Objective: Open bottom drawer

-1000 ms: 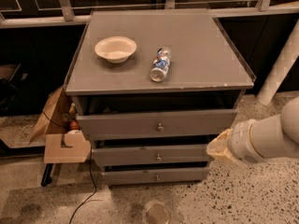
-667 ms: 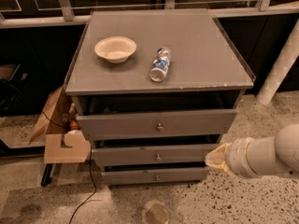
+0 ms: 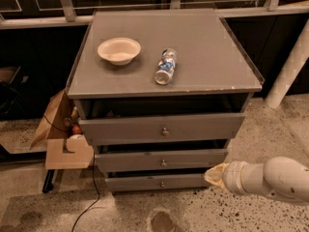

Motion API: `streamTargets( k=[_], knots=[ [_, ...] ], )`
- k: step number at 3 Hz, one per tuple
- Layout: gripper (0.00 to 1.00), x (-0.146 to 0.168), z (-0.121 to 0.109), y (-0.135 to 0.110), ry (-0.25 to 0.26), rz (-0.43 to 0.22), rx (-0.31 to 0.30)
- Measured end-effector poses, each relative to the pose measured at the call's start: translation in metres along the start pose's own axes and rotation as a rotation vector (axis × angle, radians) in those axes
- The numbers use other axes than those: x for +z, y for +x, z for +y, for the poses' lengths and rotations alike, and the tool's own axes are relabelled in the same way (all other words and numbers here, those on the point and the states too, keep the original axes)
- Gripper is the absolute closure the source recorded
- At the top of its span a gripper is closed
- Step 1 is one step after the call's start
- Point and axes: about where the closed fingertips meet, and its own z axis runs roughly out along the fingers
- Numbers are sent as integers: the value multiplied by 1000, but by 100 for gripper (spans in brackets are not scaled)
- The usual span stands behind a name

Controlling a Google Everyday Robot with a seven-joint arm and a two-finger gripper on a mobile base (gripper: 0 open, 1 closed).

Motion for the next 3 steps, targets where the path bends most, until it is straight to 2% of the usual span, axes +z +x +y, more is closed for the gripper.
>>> streamTargets(
  k=[1, 2, 3],
  knots=[
    [100, 56, -2, 36, -63, -33, 33],
    [100, 116, 13, 78, -147, -27, 98],
    [100, 119, 14, 81, -147, -25, 98]
  ],
)
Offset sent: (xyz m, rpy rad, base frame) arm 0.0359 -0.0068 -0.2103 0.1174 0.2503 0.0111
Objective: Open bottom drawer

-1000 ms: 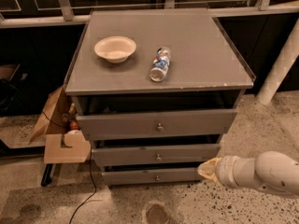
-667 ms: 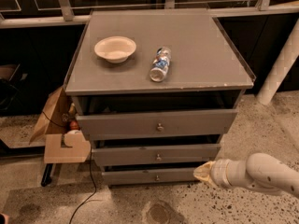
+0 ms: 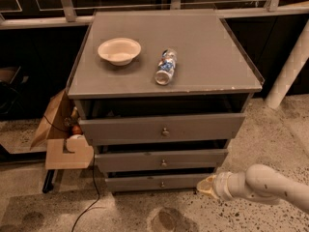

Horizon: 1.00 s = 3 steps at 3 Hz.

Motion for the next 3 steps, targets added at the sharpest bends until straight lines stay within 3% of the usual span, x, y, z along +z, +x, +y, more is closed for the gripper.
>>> streamTargets(
  k=[3],
  knots=[
    [100, 79, -1, 53, -8, 3, -15]
  ],
)
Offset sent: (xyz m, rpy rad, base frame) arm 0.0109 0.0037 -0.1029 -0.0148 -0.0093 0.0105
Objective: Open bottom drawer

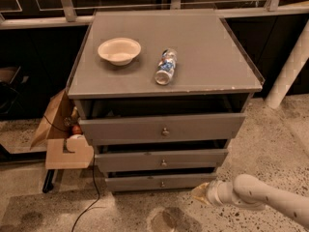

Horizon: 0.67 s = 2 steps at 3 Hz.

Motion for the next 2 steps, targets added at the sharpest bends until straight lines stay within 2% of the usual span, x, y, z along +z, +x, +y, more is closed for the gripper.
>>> streamTargets(
  k=[1, 2],
  knots=[
    [81, 30, 0, 13, -19, -4, -7],
    [58, 50, 1, 21, -36, -1, -8]
  ],
)
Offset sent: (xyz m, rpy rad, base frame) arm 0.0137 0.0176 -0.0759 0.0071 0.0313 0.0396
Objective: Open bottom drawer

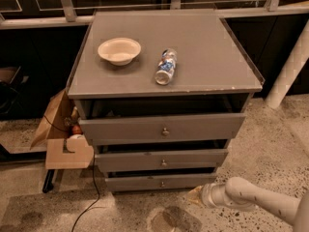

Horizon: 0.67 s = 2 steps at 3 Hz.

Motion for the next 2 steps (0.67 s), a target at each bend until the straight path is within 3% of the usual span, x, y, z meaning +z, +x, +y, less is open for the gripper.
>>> streamTargets(
  k=[1, 2],
  knots=[
    [35, 12, 0, 6, -10, 2, -1],
    [24, 29, -3, 24, -14, 12, 12]
  ],
)
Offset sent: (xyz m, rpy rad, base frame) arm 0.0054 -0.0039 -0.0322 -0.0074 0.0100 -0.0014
